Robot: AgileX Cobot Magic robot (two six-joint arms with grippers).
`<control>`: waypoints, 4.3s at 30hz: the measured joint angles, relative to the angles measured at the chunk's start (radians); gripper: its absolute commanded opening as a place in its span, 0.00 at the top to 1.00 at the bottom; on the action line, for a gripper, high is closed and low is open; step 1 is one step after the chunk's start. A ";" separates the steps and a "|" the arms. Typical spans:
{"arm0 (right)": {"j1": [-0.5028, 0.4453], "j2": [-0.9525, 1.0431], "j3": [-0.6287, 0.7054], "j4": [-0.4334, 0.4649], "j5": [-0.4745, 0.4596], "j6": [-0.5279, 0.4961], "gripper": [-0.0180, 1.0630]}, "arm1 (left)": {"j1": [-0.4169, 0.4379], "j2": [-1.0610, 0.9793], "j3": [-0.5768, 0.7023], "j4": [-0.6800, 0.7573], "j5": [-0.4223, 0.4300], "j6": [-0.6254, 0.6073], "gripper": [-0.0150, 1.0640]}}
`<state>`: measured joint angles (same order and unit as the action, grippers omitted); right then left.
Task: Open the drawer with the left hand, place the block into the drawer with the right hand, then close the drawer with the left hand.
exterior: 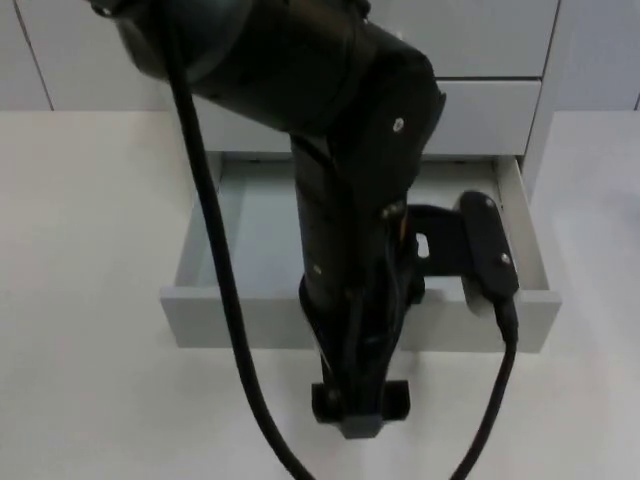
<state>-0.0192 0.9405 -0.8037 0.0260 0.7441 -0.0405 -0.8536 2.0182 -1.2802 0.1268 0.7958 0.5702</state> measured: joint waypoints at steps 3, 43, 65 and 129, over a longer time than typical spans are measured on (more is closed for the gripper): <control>0.000 0.000 0.000 0.000 0.000 0.000 0.01 | 0.005 -0.079 0.002 0.070 -0.009 -0.060 0.04; 0.000 0.000 0.000 0.000 0.032 0.004 0.01 | 0.252 -0.537 0.002 -0.184 0.090 -0.160 0.04; 0.000 0.000 0.000 0.000 0.034 0.004 0.01 | 0.995 -0.938 0.173 -0.348 0.199 -0.279 0.04; -0.058 1.333 -1.094 -0.016 0.271 -0.549 0.01 | 1.035 -1.099 0.366 -0.392 0.100 -0.283 0.04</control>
<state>-0.0773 2.2732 -1.8972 0.0103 1.0154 -0.5893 0.1818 0.9192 -0.9146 -0.2651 0.8958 0.2870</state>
